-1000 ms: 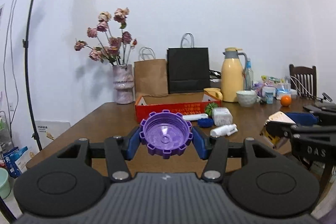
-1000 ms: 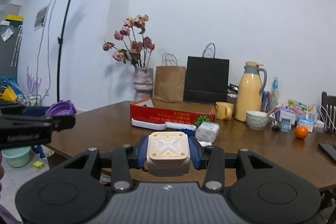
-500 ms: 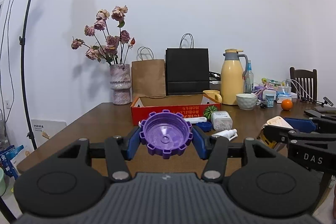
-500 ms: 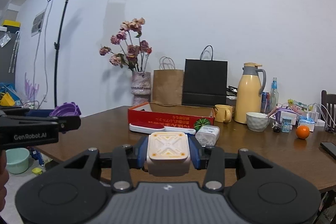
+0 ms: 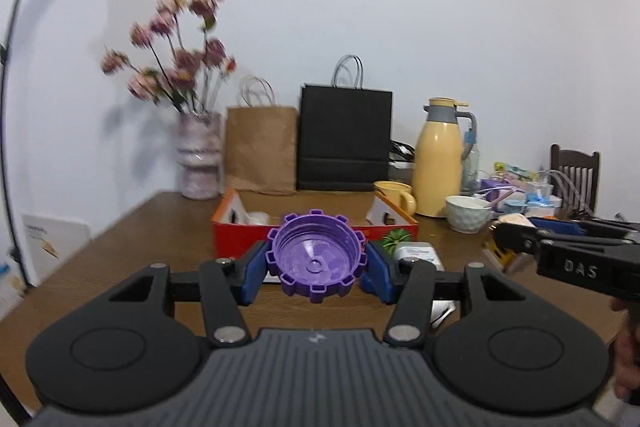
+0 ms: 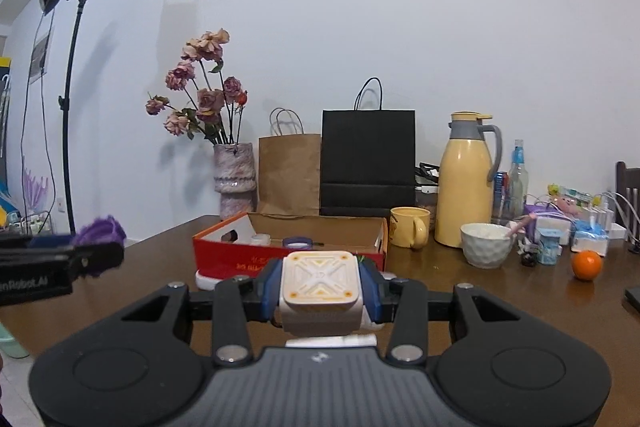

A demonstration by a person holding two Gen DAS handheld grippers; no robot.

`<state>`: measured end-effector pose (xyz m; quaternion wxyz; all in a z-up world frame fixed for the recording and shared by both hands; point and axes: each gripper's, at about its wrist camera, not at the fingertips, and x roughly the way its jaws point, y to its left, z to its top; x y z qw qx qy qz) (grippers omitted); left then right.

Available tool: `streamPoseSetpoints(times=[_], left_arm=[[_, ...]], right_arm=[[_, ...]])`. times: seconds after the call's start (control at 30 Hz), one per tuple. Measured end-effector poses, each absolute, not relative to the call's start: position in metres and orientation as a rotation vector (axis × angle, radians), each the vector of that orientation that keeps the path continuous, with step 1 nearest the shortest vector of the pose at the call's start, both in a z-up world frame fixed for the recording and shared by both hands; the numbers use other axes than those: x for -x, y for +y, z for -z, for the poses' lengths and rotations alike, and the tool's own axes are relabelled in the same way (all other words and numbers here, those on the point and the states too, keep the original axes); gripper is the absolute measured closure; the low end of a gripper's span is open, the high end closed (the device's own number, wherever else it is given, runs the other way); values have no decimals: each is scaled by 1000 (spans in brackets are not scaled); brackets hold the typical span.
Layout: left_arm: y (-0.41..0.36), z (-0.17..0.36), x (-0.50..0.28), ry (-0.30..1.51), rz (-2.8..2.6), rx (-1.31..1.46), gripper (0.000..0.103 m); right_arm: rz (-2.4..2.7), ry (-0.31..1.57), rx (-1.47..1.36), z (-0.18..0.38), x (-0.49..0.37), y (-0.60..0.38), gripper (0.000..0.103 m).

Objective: Organize rigid objects
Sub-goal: 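Lift and carry the purple cap and beige plug with both tools over the box, then lower and release the purple cap and beige plug into the box with both tools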

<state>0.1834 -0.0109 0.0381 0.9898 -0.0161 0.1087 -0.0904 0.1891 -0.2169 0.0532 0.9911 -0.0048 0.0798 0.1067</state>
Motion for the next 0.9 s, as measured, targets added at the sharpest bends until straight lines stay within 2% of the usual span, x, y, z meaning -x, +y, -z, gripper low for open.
streamPoseSetpoints(times=[0.5, 0.7, 0.9], left_arm=[[11, -85, -410, 456, 294, 66, 49], [8, -59, -495, 590, 290, 44, 49], [11, -15, -553, 728, 261, 42, 49]], right_arm=[[-443, 360, 15, -120, -411, -184, 62], [-502, 550, -72, -106, -519, -150, 62], [-454, 697, -108, -63, -595, -129, 62]])
